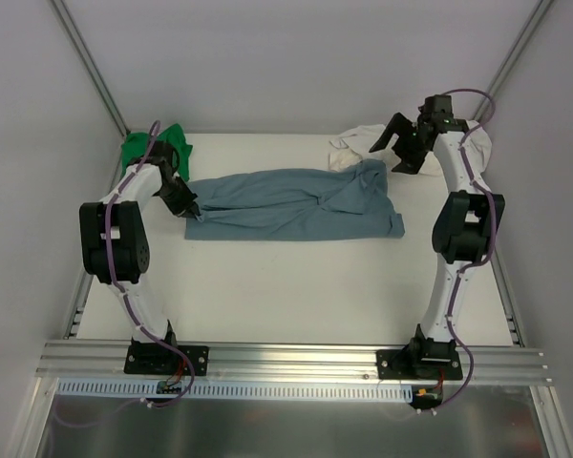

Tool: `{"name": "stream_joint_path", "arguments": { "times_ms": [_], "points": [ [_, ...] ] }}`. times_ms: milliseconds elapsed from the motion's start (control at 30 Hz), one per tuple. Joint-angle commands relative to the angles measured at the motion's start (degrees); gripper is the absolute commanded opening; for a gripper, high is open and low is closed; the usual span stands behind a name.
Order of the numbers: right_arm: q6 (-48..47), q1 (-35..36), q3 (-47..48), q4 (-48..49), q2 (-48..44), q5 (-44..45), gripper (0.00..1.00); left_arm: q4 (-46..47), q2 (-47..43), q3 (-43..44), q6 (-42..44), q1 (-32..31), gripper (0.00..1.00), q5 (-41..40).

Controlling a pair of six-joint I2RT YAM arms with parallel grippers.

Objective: Fold and stack the t-shirts
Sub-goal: Fold the other side of the tshirt into a rectangle

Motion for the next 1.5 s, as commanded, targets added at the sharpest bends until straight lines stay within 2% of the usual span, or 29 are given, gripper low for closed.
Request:
{"name": "stream_joint_path", "arguments": {
  "times_ms": [0,433,600,1233,1300,1333,1367,1467],
  "points": [
    [-1.6,-1.0,-1.1,0.9,-5.3,-1.8,1.00,-1.9,0.3,-1.5,1.8,0.4,0.00,-4.3],
    [-2.7,-2.0,-5.6,0.8,-9.5,-2.5,0.99,-1.6,2.2,-0.5,1.8,0.9,0.00,-9.5],
    [-2.7,-2.0,-6.2,0.8,-9.7,-2.8,0.99,0.7,1.3,-0.4,0.5,0.9,0.00,-11.7],
    [-3.3,-2.0,-8.0,0.4,-10.7,-3.5,0.99,12.4,-2.0,0.3,-2.3,0.7,0.01,-11.8],
    [-3.3,-2.0,-8.2,0.4,-10.7,-3.8,1.00,12.1,-0.5,1.6,-1.9,0.7,0.17,-11.7],
    [-3.3,-2.0,-8.2,0.4,-10.8,-3.9,1.00,12.2,-0.1,1.9,-1.8,0.6,0.29,-11.7],
    [-3.3,-2.0,-8.3,0.5,-10.8,-4.0,0.99,11.8,0.4,2.5,-2.2,0.7,0.62,-11.7],
    [-3.3,-2.0,-8.5,0.6,-10.9,-4.6,1.00,10.9,0.2,2.8,-3.3,0.4,0.76,-15.3]
  ]
}}
